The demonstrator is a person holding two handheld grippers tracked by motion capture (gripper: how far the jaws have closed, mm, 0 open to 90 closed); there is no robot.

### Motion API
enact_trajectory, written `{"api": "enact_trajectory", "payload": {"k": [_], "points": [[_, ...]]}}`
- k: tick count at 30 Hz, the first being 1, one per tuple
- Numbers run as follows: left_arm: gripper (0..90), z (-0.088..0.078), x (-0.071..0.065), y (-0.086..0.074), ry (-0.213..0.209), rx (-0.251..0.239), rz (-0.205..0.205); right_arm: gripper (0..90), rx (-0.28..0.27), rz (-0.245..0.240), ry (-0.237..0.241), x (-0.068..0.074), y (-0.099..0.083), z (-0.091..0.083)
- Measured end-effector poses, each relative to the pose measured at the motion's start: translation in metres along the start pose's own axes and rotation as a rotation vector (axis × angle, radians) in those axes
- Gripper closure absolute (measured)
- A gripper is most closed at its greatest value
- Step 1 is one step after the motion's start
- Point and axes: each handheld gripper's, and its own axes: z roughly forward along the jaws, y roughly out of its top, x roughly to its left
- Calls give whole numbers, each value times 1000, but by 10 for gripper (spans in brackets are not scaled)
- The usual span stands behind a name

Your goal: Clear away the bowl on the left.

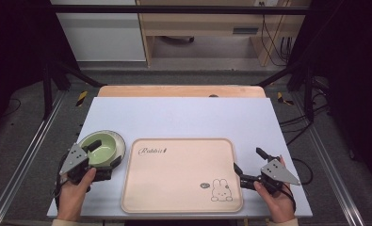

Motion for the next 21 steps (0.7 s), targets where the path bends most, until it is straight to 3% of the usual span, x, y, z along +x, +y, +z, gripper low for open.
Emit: {"api": "enact_trajectory", "payload": {"k": [2, 5, 9, 12, 21], "points": [[47, 0, 7, 7, 16, 51, 2, 53, 0, 4, 0, 0, 1, -1], [50, -2, 14, 15, 43, 74, 15, 53, -7, 0, -2, -1, 1, -2], [49, -4, 29, 28, 59, 118, -3, 53, -9, 3, -8, -2, 2, -3], [49, -6, 39, 36, 80, 146, 14, 53, -9, 4, -9, -2, 2, -3], [61, -10, 63, 45, 162, 220, 16, 53, -7, 2, -5, -1, 2, -3]]}}
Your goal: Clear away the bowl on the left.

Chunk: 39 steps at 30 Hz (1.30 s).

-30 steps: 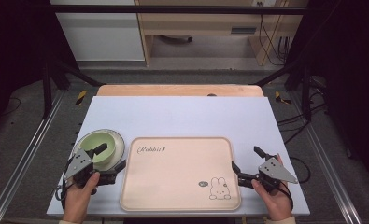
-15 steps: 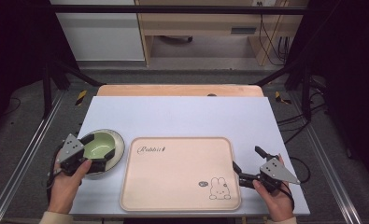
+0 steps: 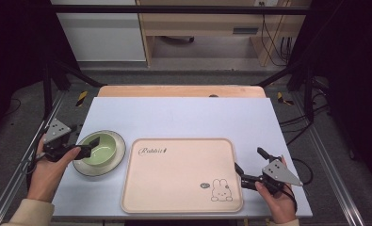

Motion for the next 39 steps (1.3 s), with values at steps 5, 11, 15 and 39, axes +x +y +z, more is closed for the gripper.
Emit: {"api": "enact_trajectory", "payload": {"k": [5, 11, 15, 39], "points": [[95, 5, 12, -3, 45, 39, -40, 53, 2, 1, 0, 1, 0, 0], [154, 18, 25, -13, 69, 126, -101, 53, 2, -2, 2, 1, 0, 0], [208, 28, 30, -20, 101, 196, -122, 53, 5, -4, 4, 1, 0, 1], [577, 55, 37, -47, 58, 423, -273, 53, 9, -2, 10, 1, 0, 1]]}}
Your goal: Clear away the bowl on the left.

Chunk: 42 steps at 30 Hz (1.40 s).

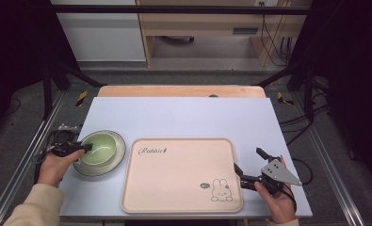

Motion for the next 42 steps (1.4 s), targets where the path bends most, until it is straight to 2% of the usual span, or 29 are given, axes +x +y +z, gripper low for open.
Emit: {"api": "enact_trajectory", "payload": {"k": [6, 10, 17, 20, 29, 32, 34, 37, 39, 42], "points": [[626, 0, 3, -1, -14, 25, -28, 53, 0, -1, 2, 0, 0, 0], [668, 1, 4, -1, -31, 21, -60, 53, 2, -2, 3, 0, 0, 0], [724, 3, 4, -1, -53, 55, -73, 53, 8, -5, 6, 1, 0, 1], [809, 5, 3, -1, -79, 64, -66, 53, 9, -4, 8, 1, 0, 1], [837, 3, 8, -6, -118, 31, -137, 53, 7, -3, 7, 1, 0, 1], [837, 2, 7, -6, -123, 11, -145, 53, 7, -4, 7, 1, 0, 1], [835, 0, 7, -6, -144, -5, -148, 53, 8, -5, 7, 1, 0, 1], [834, -3, 5, -5, -141, -17, -141, 53, 7, -5, 9, 1, 0, 1], [834, -4, 5, -5, -158, -24, -151, 53, 7, -5, 10, 2, 0, 1], [834, -6, 4, -4, -162, -38, -162, 53, 6, -5, 10, 2, 0, 1]]}}
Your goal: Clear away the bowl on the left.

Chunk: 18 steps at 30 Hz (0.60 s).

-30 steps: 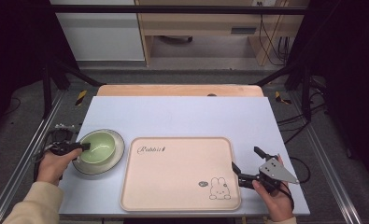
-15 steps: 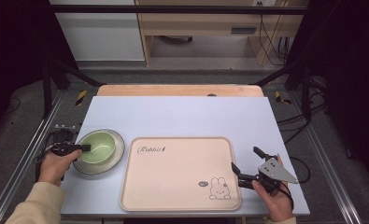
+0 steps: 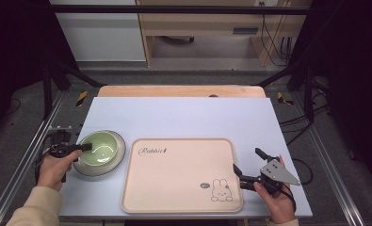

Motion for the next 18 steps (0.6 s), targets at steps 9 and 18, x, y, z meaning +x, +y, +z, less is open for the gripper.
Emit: {"api": "enact_trajectory", "payload": {"k": [9, 18], "points": [[833, -2, -7, 4, 0, -10, 8, 53, -3, 0, 0, 0, 0, 0], [833, -6, -10, 7, -5, -20, 13, 53, -3, 1, 0, 0, 0, 0]]}}
